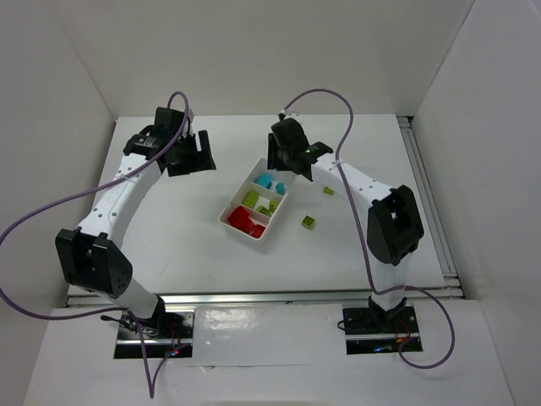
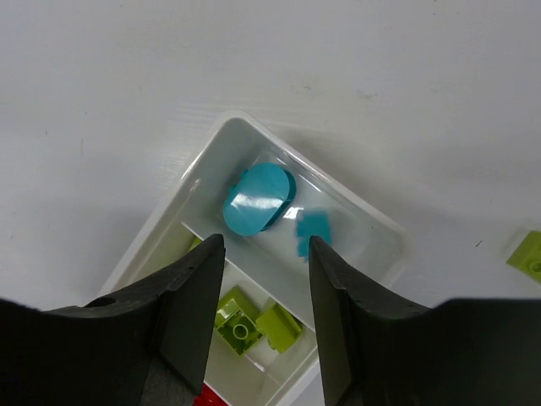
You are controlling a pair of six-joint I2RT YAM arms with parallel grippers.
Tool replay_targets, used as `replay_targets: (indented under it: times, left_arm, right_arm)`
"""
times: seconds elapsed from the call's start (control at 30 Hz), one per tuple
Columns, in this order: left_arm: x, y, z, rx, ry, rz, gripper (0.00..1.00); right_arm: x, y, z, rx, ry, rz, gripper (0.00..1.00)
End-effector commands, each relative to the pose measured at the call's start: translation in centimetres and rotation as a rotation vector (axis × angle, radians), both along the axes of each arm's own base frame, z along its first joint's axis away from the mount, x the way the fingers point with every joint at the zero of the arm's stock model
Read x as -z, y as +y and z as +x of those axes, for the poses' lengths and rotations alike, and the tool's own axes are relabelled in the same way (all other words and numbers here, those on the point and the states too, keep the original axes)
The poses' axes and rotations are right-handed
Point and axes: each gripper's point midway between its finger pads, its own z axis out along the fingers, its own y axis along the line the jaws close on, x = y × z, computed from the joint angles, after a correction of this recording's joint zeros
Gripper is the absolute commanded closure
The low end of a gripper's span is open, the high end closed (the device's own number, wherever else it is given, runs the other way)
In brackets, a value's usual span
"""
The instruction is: Sort the legos into containers by color
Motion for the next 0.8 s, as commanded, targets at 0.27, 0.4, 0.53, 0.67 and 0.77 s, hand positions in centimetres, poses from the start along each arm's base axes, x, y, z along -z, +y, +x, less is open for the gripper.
replay_targets:
  times: [0.27,0.4,0.53,0.67,0.77]
  left_arm:
    - [-0.9,0.0,-0.3,-0.009,-0.026,-0.007,0.14]
    - [-0.5,0.0,-0.2,-0.002,-0.019,0.001,0.14]
    - [-0.2,-0.6,-0.5,0.016,-0.010,0.003,0.14]
    - [-0.2,-1.0,-0.3,0.025,-0.011,0.003,0.14]
    - [-0.2,-1.1,-0.3,0.026,-0.004,0.004,0.14]
  right_arm:
    - [-2.5,-11.2,1.1,0.280,-0.032,-0.031,0.48]
    - [1.5,-17.1,-0.4,0.401,0.081,-0.088,0.21]
    - [5.6,-20.6,-2.2,0.458,0.213,-0.146,0.15]
    - [7.6,-23.0,-3.3,0.512,0.272,-0.196,0.15]
    - [9.0,-24.2,-3.6,0.512,0.312,-0.244,0.15]
